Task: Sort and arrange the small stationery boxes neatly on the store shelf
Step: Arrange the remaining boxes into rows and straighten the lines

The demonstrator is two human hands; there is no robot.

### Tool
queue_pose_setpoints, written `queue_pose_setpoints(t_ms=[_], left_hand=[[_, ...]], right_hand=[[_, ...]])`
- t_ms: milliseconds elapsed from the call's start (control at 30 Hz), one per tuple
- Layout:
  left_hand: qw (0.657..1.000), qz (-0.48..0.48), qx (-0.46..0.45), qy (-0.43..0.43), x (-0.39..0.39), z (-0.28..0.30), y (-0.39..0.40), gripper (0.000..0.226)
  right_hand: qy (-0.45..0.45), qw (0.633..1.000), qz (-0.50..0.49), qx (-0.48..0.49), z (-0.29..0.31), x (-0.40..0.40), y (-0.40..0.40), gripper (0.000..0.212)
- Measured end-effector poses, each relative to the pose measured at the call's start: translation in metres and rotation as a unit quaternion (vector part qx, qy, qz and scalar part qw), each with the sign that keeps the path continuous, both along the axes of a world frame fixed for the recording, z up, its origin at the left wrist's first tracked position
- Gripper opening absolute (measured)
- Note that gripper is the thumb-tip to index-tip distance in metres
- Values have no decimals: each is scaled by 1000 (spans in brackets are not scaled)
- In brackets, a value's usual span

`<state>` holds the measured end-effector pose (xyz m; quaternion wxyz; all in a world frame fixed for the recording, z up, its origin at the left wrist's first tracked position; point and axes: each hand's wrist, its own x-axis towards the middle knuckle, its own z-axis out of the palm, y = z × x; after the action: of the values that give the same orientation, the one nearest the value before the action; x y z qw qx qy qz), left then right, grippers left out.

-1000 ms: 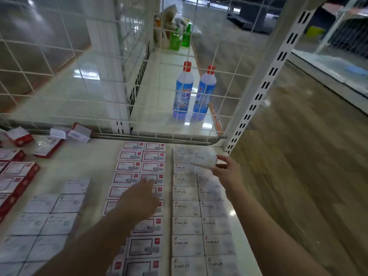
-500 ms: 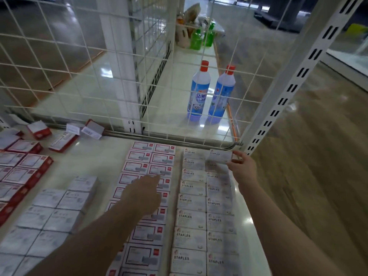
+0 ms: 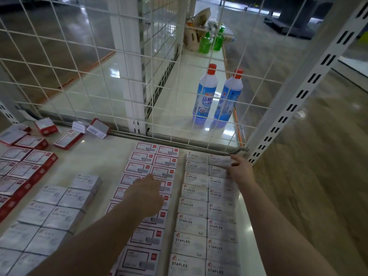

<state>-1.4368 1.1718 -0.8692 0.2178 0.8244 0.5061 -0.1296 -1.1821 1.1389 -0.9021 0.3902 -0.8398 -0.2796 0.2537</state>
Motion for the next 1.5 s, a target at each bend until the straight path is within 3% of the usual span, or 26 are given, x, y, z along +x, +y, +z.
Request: queue_pose_setpoints(t_ms=[67, 167, 400, 800, 1033, 1500], left_hand=[[1000, 1, 3, -4, 0, 0, 0, 53], [1000, 6, 2, -14, -1, 0, 0, 52], [999, 23, 0, -23, 0, -1, 1, 50], [1000, 14, -2, -19, 0, -1, 2, 51], [1000, 13, -5, -22, 0, -1, 2, 52], [1000, 1, -9, -14, -3, 1, 0, 59]], right_hand=[[-26, 999, 11, -14, -3, -2, 1, 33], [-120, 991, 35, -54, -3, -2, 5, 41], [-230, 946, 203, -107, -2, -8, 20, 42], [-253, 933, 226, -121, 4, -11, 24, 36], [-236, 922, 301, -54, 6, -42, 38, 41], [-242, 890, 365, -125, 8, -55, 46, 41]])
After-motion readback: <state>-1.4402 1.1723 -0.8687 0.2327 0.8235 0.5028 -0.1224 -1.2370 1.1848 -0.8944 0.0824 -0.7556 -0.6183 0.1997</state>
